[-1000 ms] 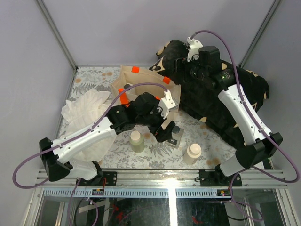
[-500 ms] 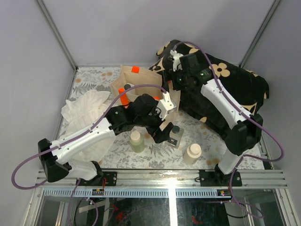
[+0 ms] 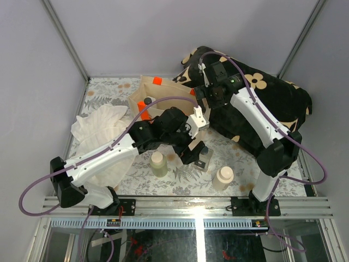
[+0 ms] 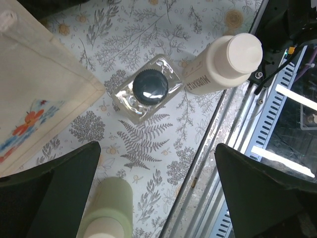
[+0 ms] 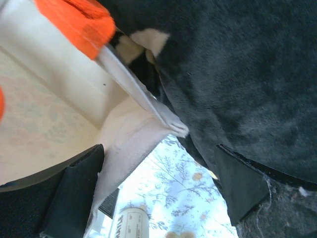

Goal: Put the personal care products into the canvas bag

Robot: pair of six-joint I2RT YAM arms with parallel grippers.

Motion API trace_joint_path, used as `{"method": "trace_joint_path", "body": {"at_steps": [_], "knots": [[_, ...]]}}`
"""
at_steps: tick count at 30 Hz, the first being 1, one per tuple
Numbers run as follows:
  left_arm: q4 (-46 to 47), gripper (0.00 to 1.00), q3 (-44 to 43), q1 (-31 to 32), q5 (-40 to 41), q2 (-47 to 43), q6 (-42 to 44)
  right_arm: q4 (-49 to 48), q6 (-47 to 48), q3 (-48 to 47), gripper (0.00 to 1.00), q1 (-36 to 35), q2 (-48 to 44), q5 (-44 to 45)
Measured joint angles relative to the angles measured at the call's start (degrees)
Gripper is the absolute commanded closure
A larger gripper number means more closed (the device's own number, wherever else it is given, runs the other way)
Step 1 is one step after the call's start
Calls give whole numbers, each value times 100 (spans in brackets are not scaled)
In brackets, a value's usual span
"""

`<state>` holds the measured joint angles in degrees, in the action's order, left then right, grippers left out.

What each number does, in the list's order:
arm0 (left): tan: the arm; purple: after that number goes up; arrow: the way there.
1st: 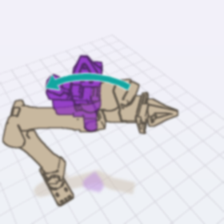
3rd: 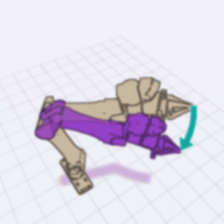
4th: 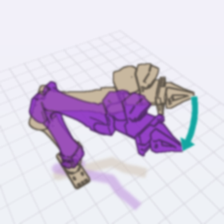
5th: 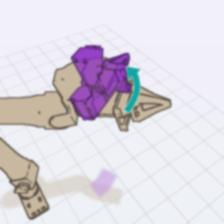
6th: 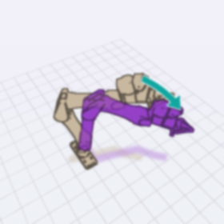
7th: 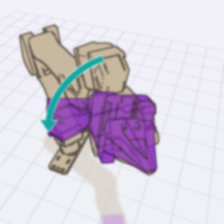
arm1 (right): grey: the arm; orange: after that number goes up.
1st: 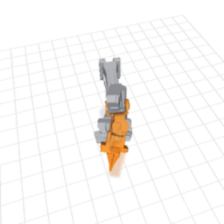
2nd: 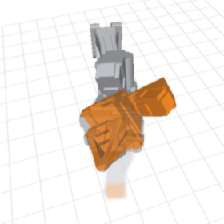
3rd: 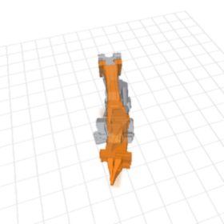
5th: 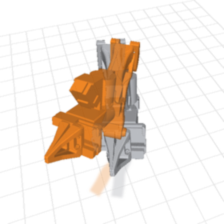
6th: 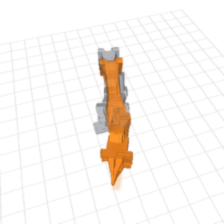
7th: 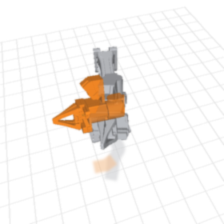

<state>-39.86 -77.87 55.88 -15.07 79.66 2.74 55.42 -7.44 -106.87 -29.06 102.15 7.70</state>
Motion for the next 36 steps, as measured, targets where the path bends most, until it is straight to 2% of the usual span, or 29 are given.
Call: {"method": "trace_joint_path", "body": {"at_steps": [12,24,36], "knots": [[216,0,-481,0,-13,774,649,343,42,269,0,-9,-184,597],[1174,0,369,11,216,765,1150,295,177,334,1,-11,-205,621],[1744,0,409,468,39,946,1178,291,251,330,1,-13,-203,612]]}}
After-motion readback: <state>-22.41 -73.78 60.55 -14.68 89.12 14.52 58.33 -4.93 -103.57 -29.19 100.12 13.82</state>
